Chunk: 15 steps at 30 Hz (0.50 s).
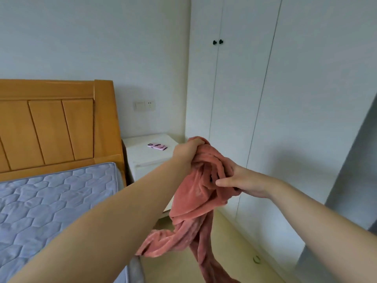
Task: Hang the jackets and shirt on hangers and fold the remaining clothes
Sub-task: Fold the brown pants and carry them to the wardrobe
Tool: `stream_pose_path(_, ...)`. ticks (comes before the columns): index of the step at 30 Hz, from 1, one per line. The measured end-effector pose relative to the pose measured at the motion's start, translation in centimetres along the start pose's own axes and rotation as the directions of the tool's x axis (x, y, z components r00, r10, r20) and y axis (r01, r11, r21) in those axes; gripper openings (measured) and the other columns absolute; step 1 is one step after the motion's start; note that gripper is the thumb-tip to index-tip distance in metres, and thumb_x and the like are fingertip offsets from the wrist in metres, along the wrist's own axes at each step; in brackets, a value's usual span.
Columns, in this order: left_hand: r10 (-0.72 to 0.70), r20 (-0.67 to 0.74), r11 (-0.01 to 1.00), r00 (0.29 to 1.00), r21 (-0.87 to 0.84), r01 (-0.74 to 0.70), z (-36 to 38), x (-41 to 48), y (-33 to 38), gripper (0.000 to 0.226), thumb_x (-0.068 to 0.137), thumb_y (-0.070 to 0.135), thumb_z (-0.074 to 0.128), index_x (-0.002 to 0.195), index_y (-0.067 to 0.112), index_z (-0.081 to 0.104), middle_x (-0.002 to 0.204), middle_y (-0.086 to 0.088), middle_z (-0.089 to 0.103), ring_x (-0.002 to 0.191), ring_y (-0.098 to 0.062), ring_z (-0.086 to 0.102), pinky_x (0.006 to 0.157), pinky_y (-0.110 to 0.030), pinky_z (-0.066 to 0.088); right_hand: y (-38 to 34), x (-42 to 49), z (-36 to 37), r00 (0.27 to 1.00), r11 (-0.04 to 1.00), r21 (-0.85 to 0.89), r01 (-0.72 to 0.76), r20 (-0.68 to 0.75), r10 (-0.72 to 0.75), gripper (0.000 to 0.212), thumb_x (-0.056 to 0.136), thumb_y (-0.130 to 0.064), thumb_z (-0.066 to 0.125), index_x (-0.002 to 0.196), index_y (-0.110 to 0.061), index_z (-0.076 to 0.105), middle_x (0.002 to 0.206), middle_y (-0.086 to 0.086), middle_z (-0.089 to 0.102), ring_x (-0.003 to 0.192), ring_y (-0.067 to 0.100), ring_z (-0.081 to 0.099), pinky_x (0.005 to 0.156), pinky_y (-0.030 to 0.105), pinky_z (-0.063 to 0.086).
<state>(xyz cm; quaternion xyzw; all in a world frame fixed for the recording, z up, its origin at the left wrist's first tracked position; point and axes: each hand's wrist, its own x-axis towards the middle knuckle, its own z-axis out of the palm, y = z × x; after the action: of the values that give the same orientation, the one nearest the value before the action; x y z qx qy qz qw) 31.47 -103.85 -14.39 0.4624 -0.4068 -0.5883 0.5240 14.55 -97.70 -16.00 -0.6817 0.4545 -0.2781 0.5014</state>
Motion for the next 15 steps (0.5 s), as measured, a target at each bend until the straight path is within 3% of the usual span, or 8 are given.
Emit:
stream_pose_path(3,-0.027,0.02,0.998,0.999,0.052,0.026,-0.5,-0.5,0.9,0.028,0.079,0.026,0.063,0.103,0.013,0.068,0.092,-0.008,0.071,0.074,-0.02,0.067,0.051,-0.026,0.051,-1.1,0.3,0.9,0.982,0.988,-0.142,0.056,-0.172,-0.08,0.042,0.081,-0.006,0.07,0.114,-0.023,0.051,0.091,-0.002,0.064,0.059,-0.003,0.061,0.048,0.015,0.043)
stream_pose_path(5,-0.028,0.048,0.987,0.998,0.159,0.02,-1.1,-1.1,1.2,0.041,0.072,0.037,0.066,0.108,0.019,0.069,0.104,-0.004,0.072,0.089,-0.018,0.069,0.059,-0.027,0.054,-1.6,0.6,1.2,0.941,0.984,-0.159,0.075,-0.314,-0.122,0.021,0.082,-0.006,0.06,0.101,-0.016,0.059,0.073,0.002,0.064,0.045,0.005,0.056,0.049,0.023,0.044)
stream_pose_path(7,-0.027,0.092,0.967,0.995,0.256,0.002,-1.7,-2.1,1.4,0.035,0.074,0.046,0.067,0.102,0.026,0.071,0.102,0.003,0.071,0.092,-0.014,0.066,0.075,-0.03,0.056,-1.6,0.7,1.3,0.915,0.993,-0.081,0.087,-0.387,-0.112,0.02,0.082,-0.007,0.055,0.097,-0.014,0.066,0.061,0.002,0.062,0.04,0.01,0.053,0.052,0.028,0.045)
stream_pose_path(9,-0.058,0.217,0.963,0.975,0.271,-0.003,-2.1,-3.3,1.5,0.038,0.082,0.056,0.062,0.105,0.027,0.069,0.106,0.005,0.067,0.101,-0.012,0.062,0.093,-0.038,0.05,-1.9,0.4,1.2,0.892,0.994,0.047,0.103,-0.447,-0.072,0.015,0.086,-0.012,0.055,0.091,-0.015,0.068,0.054,0.0,0.059,0.044,0.013,0.053,0.051,0.027,0.042)
stream_pose_path(12,-0.073,0.491,0.918,0.868,0.373,-0.134,-2.1,-4.0,1.1,0.078,0.076,0.066,0.063,0.141,0.028,0.042,0.141,0.01,0.046,0.13,-0.01,0.044,0.109,-0.046,0.036,-2.1,0.2,0.2,0.836,0.934,0.324,0.148,-0.546,0.057,0.013,0.085,-0.02,0.064,0.084,-0.008,0.067,0.068,0.008,0.061,0.067,0.024,0.059,0.06,0.031,0.044)
stream_pose_path(14,-0.05,0.594,0.821,0.803,0.482,-0.306,-1.2,-4.3,0.3,0.101,0.071,0.049,0.076,0.151,0.032,0.016,0.15,0.011,0.033,0.135,-0.008,0.035,0.112,-0.037,0.033,-2.1,0.3,-0.8,0.811,0.851,0.497,0.172,-0.561,0.165,0.019,0.081,-0.021,0.068,0.09,-0.004,0.067,0.082,0.014,0.065,0.078,0.027,0.064,0.072,0.035,0.05)
stream_pose_path(15,-0.012,0.614,0.758,0.789,0.52,-0.393,-0.5,-4.8,0.0,0.104,0.072,0.035,0.08,0.152,0.031,0.013,0.148,0.009,0.035,0.132,-0.006,0.038,0.108,-0.027,0.036,-2.2,0.4,-1.0,0.809,0.804,0.566,0.184,-0.552,0.203,0.025,0.079,-0.021,0.069,0.096,-0.002,0.068,0.09,0.015,0.068,0.084,0.028,0.066,0.08,0.037,0.052)
